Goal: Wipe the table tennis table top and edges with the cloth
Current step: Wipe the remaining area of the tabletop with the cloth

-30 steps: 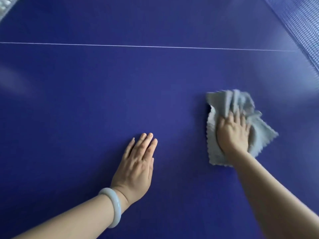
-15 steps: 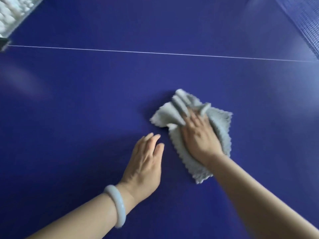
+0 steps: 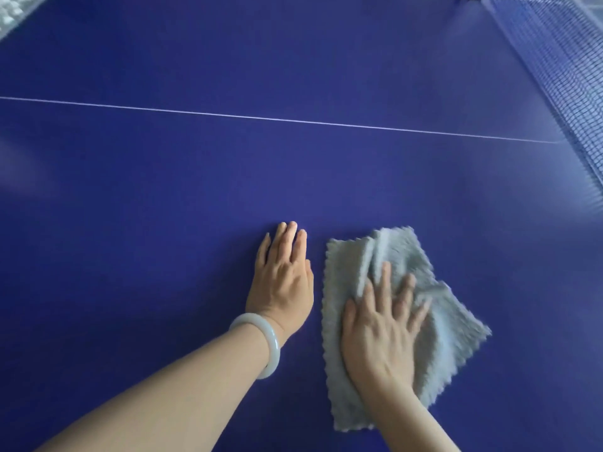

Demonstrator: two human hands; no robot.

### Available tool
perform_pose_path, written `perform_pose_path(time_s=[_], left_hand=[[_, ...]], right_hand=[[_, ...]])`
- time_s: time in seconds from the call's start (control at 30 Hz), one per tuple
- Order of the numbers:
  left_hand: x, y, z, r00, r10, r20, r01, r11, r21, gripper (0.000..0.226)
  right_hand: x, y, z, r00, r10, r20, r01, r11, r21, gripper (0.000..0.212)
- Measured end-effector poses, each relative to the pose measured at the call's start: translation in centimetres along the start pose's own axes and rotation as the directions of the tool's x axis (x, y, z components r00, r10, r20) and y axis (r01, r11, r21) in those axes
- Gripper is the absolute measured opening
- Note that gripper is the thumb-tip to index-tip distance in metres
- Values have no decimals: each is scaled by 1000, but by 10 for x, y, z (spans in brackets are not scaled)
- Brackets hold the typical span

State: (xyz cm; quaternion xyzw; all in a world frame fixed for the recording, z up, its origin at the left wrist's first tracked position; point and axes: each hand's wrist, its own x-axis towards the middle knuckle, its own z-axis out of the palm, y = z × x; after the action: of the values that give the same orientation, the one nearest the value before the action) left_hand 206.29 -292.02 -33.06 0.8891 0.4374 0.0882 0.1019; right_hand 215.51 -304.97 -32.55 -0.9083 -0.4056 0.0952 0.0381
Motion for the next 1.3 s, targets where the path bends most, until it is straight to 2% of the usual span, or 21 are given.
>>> perform_pose_path(time_s=[0.1, 0.2, 0.27, 0.33, 0.4, 0.47, 0.5, 0.57, 0.63, 0.73, 0.83, 0.93, 1.0, 1.07, 1.1, 1.17, 1.23, 1.3], left_hand=[[3, 3, -3, 999, -33, -3, 33, 999, -18, 48], [1, 4, -3, 999, -22, -25, 21, 1000, -16, 49], [0, 4, -3, 1000, -20, -22, 20, 1000, 9, 51], [0, 5, -2, 999, -29, -15, 29, 999, 15, 52], [0, 5, -2, 999, -37, -12, 37, 999, 15, 52], [0, 6, -2, 999, -42, -8, 42, 999, 24, 52], [0, 5, -1, 999, -46, -5, 46, 999, 28, 52], [1, 5, -1, 999, -49, -5, 49, 998, 39, 53], [0, 5, -1, 999, -44, -8, 45, 998, 50, 53], [0, 3, -1, 999, -30, -11, 31, 999, 32, 51], [1, 3, -2, 1000, -18, -9, 18, 999, 36, 51], [0, 4, -3, 1000, -25, -11, 25, 999, 43, 52], [0, 5, -2, 1000, -27, -13, 28, 999, 42, 52], [0, 5, -2, 1000, -24, -17, 25, 999, 43, 52], [0, 5, -2, 1000, -23, -21, 24, 999, 43, 52], [0, 4, -1, 999, -24, -24, 25, 998, 50, 52], [0, 5, -2, 1000, -21, -22, 23, 997, 72, 52], [1, 7, -4, 1000, -21, -8, 22, 996, 89, 51]], right_hand=[[59, -28, -4, 962, -274, 6, 274, 961, 34, 63], [123, -43, -13, 910, -415, -13, 414, 903, 115, 61], [157, -28, -20, 891, -449, -62, 454, 882, 131, 60], [182, 12, -27, 927, -348, -144, 363, 926, 103, 63], [195, 69, -35, 986, -70, -154, 86, 991, 100, 59], [185, 114, -45, 974, 211, -88, -197, 970, 142, 58], [173, 125, -46, 953, 294, -69, -281, 947, 157, 59], [141, 118, -36, 933, 346, -103, -327, 931, 160, 61], [108, 81, -22, 954, 266, -136, -249, 960, 129, 63], [94, 6, -3, 992, -62, -110, 69, 996, 57, 63], [134, -33, -8, 944, -319, -77, 325, 942, 82, 60], [181, -8, -23, 895, -431, -119, 439, 897, 53, 59], [200, 36, -32, 933, -317, -171, 324, 946, 16, 62], [198, 89, -40, 987, -50, -152, 61, 996, 68, 60], [187, 111, -44, 990, 80, -119, -67, 992, 111, 59], [148, 131, -43, 965, 241, -105, -225, 963, 147, 63], [105, 124, -33, 948, 287, -137, -273, 955, 113, 69], [84, 112, -25, 958, 257, -125, -251, 966, 60, 66]])
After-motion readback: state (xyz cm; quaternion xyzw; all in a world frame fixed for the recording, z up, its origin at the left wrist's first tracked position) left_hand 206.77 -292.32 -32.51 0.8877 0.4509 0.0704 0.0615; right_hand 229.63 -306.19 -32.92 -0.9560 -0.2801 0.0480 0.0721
